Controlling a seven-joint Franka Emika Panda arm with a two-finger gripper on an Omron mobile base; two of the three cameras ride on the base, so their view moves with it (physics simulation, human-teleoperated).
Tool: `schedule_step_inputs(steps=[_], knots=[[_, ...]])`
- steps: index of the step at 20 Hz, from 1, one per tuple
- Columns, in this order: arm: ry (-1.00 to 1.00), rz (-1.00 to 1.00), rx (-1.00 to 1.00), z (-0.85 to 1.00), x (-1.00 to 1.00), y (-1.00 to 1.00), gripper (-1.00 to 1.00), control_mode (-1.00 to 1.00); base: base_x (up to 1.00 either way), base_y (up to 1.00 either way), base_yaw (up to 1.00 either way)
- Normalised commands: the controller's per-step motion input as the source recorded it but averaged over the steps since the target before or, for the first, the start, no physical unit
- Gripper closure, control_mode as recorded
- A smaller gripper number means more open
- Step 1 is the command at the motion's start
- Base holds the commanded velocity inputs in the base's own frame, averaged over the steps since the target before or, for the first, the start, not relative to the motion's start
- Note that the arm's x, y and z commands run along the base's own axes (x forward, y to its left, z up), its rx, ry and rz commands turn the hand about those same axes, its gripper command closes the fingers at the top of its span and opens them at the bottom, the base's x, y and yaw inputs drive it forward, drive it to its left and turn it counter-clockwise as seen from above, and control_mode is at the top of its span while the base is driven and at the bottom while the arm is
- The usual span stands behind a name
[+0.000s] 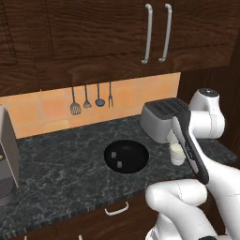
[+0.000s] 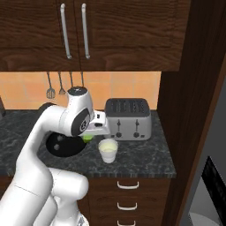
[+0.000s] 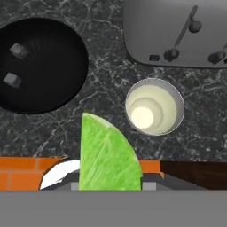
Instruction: Grab a lemon wedge from the fridge and one ice cube from the ice bowl, and put them in the glass of lemonade.
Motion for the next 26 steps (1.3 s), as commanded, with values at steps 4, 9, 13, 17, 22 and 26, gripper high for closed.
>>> schedule_step_inputs(steps=[4, 9, 13, 17, 22, 26], knots=[[0.02, 0.00, 0.00, -0.04, 0.68, -0.32, 1.00, -1.00, 0.00, 0.00, 0.00], [0.03, 0.00, 0.00, -0.07, 0.61, -0.39, 1.00, -1.00, 0.00, 0.00, 0.00], [0.03, 0.00, 0.00, -0.36, 0.34, -0.11, 1.00, -1.00, 0.00, 0.00, 0.00], [0.00, 0.00, 0.00, -0.39, 0.00, 0.00, 1.00, -1.00, 0.00, 0.00, 0.00], [0.00, 0.00, -0.03, -0.28, 0.00, 0.00, 1.00, -1.00, 0.00, 0.00, 0.00], [0.00, 0.00, -0.02, -0.11, 0.00, 0.00, 1.00, -1.00, 0.00, 0.00, 0.00]])
